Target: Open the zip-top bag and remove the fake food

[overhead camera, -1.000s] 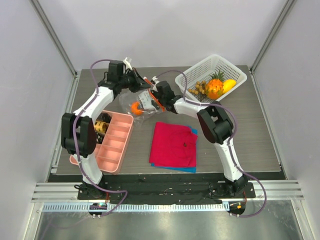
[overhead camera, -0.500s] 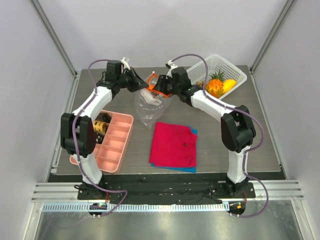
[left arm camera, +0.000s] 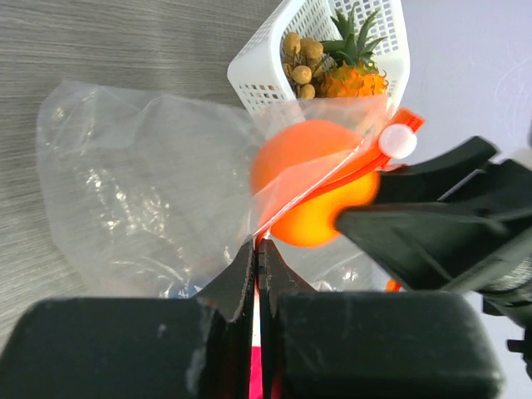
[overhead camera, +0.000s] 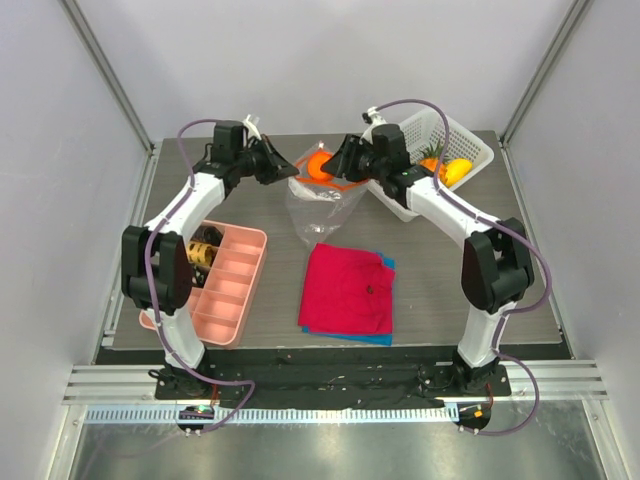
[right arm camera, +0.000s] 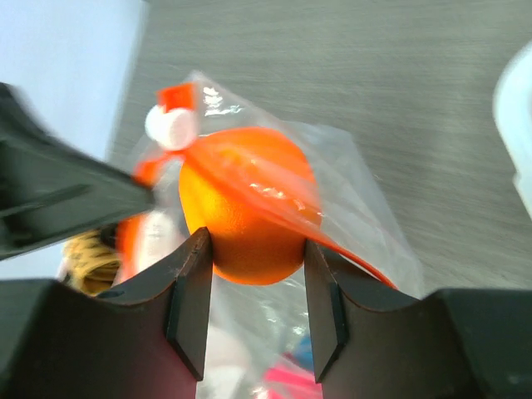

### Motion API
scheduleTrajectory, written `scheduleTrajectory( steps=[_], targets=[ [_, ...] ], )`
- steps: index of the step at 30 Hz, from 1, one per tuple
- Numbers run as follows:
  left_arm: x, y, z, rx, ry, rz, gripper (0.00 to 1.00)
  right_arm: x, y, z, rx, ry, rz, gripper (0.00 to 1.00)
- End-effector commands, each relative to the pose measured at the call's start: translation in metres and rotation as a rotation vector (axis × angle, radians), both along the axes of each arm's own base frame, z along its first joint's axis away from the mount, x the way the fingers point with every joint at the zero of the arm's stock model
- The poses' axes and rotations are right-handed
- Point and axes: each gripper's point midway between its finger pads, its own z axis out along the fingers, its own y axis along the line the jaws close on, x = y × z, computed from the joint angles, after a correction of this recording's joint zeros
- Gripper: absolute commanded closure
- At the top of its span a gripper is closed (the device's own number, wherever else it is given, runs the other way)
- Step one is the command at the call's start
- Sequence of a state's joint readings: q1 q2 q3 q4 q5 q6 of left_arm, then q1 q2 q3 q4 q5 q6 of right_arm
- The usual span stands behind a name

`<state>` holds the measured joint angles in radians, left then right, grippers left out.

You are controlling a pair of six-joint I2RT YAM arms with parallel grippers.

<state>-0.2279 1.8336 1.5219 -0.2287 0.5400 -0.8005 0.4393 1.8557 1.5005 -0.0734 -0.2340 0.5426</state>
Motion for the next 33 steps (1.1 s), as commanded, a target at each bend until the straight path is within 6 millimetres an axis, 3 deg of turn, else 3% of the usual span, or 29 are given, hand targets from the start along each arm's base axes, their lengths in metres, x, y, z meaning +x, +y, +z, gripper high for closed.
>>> scheduleTrajectory(
  steps=[1, 7, 13, 21, 24, 27, 28, 30, 33],
  targets=[
    [0.008, 0.001, 0.018, -0.014, -0.056, -0.001, 1.0, -0.013, 0.019, 0.09, 0.207, -0.165, 0.142, 0.99],
    [0.008, 0.001, 0.021, -0.017, -0.067, -0.003, 1.0, -0.035, 0.037, 0.094, 0.238, -0.14, 0.22, 0.99],
    [0.005, -0.005, 0.025, -0.039, -0.071, -0.024, 1.0, -0.061, 0.074, 0.113, 0.341, -0.121, 0.358, 0.99],
    [0.008, -0.002, 0.024, -0.034, -0.072, -0.01, 1.0, -0.067, 0.081, 0.199, 0.571, -0.243, 0.45, 0.99],
    [0.011, 0.004, 0.027, -0.035, -0.077, 0.004, 1.0, -0.056, 0.068, 0.22, 0.601, -0.269, 0.423, 0.99],
    [0.016, 0.015, 0.034, -0.022, -0.098, 0.035, 1.0, -0.028, 0.034, 0.211, 0.472, -0.289, 0.269, 0.99],
    [0.021, 0.019, 0.038, -0.017, -0.11, 0.053, 1.0, -0.017, 0.016, 0.186, 0.389, -0.211, 0.192, 0.99],
    [0.027, 0.022, 0.039, -0.008, -0.112, 0.065, 1.0, -0.003, -0.016, 0.163, 0.236, -0.21, 0.087, 0.99],
    [0.034, 0.019, 0.05, -0.025, -0.13, 0.061, 1.0, 0.015, -0.072, 0.111, 0.086, -0.104, -0.072, 0.99]
  ],
)
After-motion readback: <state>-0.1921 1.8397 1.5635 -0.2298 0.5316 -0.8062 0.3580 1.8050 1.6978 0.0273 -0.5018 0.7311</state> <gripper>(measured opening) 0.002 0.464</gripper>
